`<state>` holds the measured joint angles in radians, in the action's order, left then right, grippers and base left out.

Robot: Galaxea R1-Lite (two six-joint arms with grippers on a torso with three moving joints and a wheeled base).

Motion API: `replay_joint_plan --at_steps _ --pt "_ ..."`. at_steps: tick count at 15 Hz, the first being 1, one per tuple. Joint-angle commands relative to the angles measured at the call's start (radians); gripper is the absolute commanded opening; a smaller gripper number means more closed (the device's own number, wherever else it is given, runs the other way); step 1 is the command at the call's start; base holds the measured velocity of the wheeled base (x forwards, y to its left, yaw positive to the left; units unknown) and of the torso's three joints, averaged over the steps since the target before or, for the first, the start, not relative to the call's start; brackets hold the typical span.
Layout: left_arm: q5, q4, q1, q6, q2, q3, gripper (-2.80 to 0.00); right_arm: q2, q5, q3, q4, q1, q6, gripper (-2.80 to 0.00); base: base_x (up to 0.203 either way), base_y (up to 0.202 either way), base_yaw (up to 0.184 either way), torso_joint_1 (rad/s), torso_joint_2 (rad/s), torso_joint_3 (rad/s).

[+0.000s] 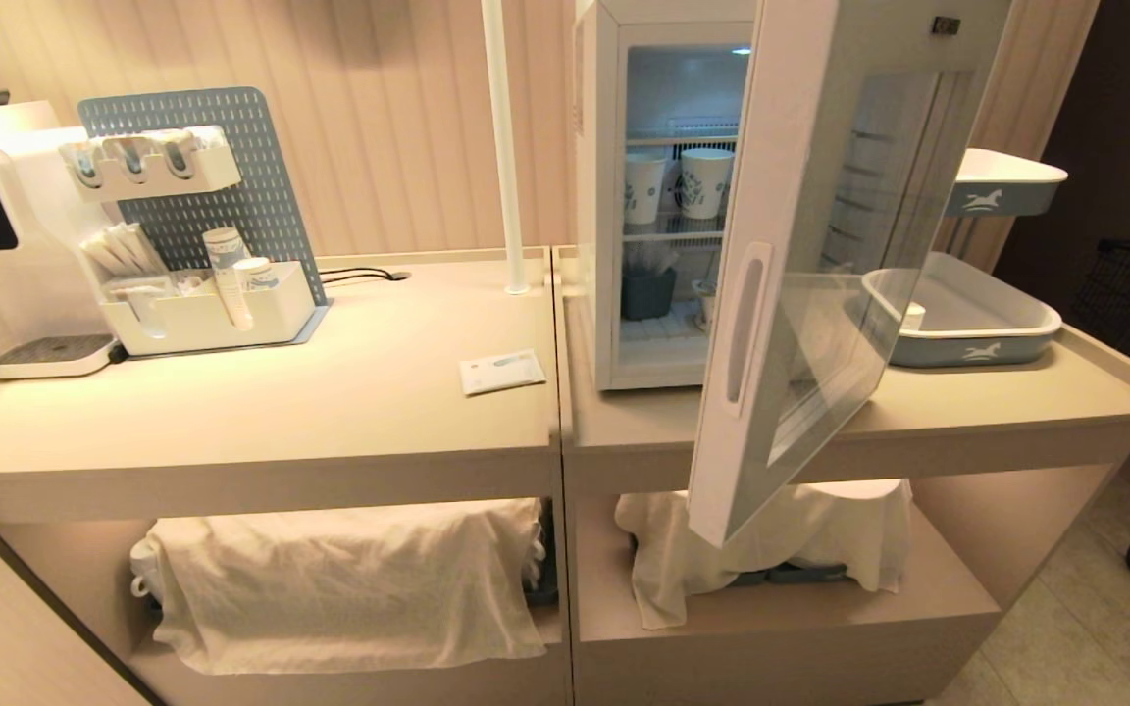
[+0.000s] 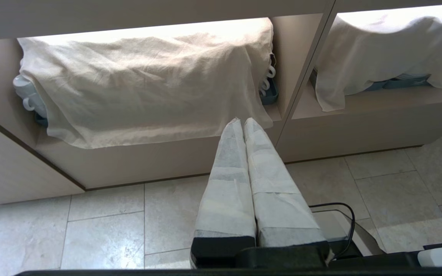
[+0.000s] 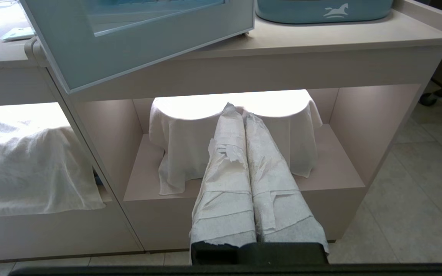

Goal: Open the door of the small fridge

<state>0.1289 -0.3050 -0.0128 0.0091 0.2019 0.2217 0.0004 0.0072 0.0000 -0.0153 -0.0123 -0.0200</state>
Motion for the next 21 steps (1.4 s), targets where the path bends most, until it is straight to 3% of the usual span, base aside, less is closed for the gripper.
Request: replay_joint_plan --at_steps 1,7,12,18,21 --pt "0.001 0.003 0.002 -0.001 0.006 0.0 -2.8 0.0 0.0 0.011 0.0 0.0 0.0 -2.8 0.0 0.0 0.0 0.0 0.0 0.0" --pt "0.069 0.06 0.094 -0.002 0.267 0.216 -2.8 0.0 0.0 0.011 0.0 0.0 0.0 -2.8 0.0 0.0 0.0 0.0 0.0 0.0" --pt "0.093 0.184 0.14 0.003 0.507 0.348 -2.8 -0.002 -0.001 0.011 0.0 0.0 0.0 -2.8 0.0 0.0 0.0 0.0 0.0 0.0" --pt "0.16 0.206 0.17 -0.005 0.825 0.646 -2.8 0.0 0.0 0.011 0.0 0.0 0.0 -2.8 0.0 0.0 0.0 0.0 0.0 0.0" --pt "0.158 0.23 0.275 -0.004 0.955 0.79 -2.8 0.0 -0.001 0.011 0.0 0.0 0.0 -2.8 0.0 0.0 0.0 0.0 0.0 0.0"
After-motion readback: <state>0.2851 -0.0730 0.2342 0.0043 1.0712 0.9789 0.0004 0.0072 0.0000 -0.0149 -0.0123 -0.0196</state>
